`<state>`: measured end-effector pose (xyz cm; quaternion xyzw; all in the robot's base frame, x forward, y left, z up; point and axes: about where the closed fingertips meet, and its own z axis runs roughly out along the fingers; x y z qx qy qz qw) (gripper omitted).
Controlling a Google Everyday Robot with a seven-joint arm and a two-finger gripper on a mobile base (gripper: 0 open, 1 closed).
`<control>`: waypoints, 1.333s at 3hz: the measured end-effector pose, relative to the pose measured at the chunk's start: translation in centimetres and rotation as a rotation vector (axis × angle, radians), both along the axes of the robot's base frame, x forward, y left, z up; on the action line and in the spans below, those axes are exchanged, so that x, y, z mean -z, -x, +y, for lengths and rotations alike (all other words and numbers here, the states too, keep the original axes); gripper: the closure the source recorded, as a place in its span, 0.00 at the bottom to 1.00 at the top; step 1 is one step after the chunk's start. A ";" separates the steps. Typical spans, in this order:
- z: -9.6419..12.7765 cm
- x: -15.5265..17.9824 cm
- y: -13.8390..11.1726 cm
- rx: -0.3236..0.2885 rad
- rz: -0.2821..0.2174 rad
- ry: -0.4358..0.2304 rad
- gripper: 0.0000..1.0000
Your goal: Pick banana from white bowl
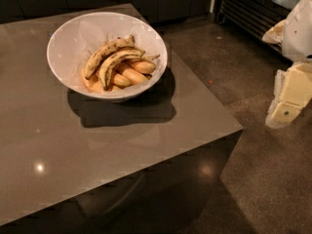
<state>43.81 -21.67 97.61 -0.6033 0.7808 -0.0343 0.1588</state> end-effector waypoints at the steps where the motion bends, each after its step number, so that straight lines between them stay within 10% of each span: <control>1: 0.0 0.0 0.0 0.000 0.000 0.000 0.00; 4: 4.7 0.2 -8.7 -0.099 0.065 0.120 0.00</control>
Offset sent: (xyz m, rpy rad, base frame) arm 0.0700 0.0276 -0.0030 -0.1330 0.1312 -0.0089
